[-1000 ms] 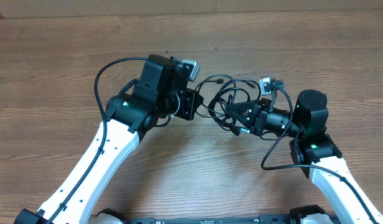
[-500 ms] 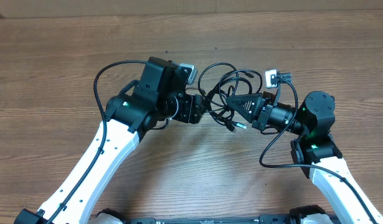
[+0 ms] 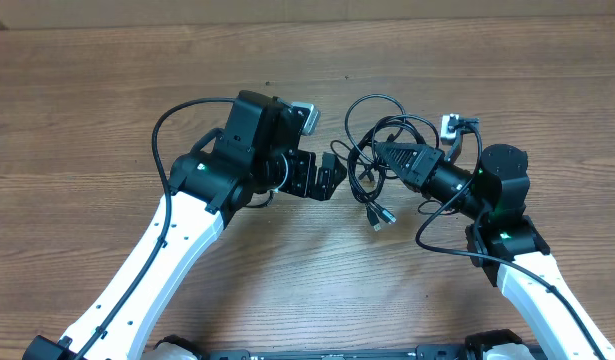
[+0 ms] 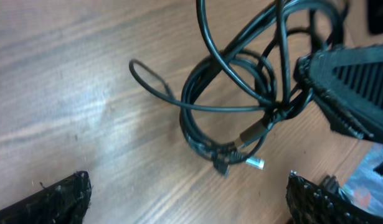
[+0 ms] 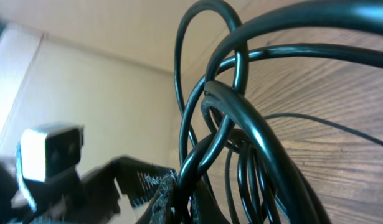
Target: Untangle cables
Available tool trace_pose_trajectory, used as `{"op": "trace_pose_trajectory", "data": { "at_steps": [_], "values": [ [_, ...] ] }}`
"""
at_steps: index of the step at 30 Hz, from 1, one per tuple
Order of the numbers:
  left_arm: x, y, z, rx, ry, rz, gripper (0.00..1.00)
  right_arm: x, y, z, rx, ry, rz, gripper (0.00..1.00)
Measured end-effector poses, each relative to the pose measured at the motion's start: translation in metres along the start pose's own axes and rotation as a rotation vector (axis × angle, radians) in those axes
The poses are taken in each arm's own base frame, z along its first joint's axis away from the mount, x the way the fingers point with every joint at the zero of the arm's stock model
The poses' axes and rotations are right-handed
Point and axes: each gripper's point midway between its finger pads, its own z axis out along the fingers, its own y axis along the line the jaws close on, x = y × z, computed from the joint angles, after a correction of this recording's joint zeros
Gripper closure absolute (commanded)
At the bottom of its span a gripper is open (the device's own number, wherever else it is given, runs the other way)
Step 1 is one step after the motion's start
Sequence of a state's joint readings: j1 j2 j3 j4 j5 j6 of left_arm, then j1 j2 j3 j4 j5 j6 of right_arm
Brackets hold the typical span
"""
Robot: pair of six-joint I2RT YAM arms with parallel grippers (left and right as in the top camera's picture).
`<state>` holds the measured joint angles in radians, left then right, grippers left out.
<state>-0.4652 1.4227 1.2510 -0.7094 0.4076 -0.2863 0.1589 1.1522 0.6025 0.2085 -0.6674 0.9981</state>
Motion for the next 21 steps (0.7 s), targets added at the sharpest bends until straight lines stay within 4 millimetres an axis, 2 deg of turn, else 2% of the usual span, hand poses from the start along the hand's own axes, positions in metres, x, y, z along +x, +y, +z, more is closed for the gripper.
{"op": "trace_pose_trajectory", "data": {
  "at_steps": [5,14,21],
  "values": [
    [-0.015,-0.004,0.0,0.013,-0.061,0.073,0.0,-0.009,-0.006,0.0,0.028,-0.058,0.203,0.96],
    [-0.023,-0.011,-0.001,0.03,-0.095,0.22,0.0,-0.022,-0.013,-0.002,0.042,-0.144,0.47,0.96],
    [-0.028,-0.025,0.001,0.061,-0.127,0.317,0.0,-0.036,-0.002,-0.004,-0.036,-0.2,0.737,0.96]
  ]
}}
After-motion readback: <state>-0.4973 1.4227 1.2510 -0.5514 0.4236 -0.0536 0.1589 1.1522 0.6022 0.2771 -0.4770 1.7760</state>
